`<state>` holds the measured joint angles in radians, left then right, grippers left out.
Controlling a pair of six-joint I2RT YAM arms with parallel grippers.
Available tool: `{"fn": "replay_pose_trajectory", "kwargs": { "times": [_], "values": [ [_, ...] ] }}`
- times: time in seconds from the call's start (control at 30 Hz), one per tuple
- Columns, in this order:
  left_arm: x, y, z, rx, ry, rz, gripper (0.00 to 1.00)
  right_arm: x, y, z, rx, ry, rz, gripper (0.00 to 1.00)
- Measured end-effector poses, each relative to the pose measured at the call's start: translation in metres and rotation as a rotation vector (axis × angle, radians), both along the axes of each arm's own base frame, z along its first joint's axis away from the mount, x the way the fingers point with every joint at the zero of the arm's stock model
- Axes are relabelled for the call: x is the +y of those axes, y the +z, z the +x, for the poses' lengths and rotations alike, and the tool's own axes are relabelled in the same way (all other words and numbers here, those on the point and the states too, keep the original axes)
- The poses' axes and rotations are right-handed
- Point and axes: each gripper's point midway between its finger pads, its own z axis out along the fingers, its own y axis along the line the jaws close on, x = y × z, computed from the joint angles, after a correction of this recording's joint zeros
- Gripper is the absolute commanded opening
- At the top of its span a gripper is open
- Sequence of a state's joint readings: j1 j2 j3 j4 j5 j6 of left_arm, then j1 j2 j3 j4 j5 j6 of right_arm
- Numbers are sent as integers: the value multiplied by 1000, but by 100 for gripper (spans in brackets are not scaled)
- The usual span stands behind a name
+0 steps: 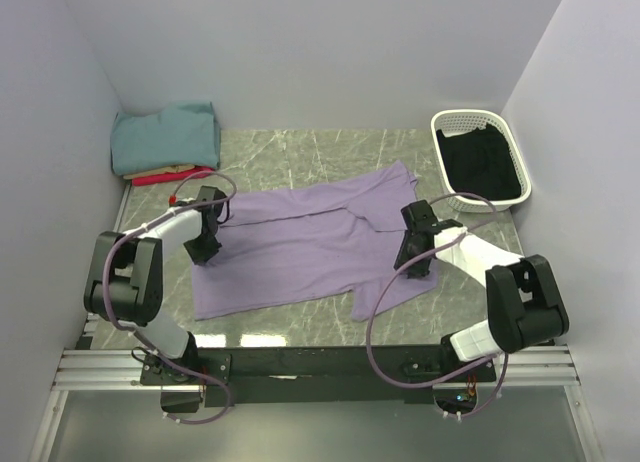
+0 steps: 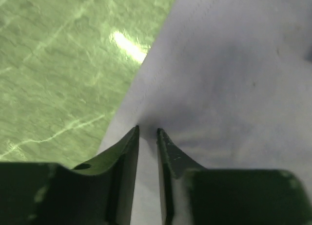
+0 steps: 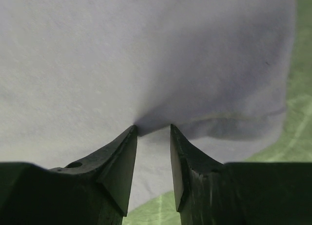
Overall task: Fold and stack the t-shirts
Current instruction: Fold the tshirt
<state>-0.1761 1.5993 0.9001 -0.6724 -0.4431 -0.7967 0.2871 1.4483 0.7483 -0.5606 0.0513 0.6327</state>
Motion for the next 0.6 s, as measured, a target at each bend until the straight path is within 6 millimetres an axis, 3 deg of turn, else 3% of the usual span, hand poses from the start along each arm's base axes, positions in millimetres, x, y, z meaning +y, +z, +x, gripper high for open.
{"fn": "replay_pose_trajectory", "kwargs": {
  "times": [0.13,0.27,0.33,0.4,0.43,0.5,0.6],
  "values": [
    [2,0,4,10,-5,8,28,-6,13,-7,-40,-4,-12,53],
    [-4,21,11,-69,-34,-31,41,-15,55,3,-209,-18,-26,59],
    [-12,49,21,-181,-63,-78,49,-22,75,6,-283,-43,-41,59],
    [-22,82,31,-308,-107,-137,41,-29,88,6,-326,-80,-44,58],
    [-31,103,37,-391,-136,-185,40,-32,91,5,-332,-99,-41,58],
    [-45,135,42,-503,-191,-252,51,-34,91,0,-325,-125,-29,58],
    [-69,161,48,-585,-279,-332,56,-27,82,-11,-316,-147,38,59]
  ]
}}
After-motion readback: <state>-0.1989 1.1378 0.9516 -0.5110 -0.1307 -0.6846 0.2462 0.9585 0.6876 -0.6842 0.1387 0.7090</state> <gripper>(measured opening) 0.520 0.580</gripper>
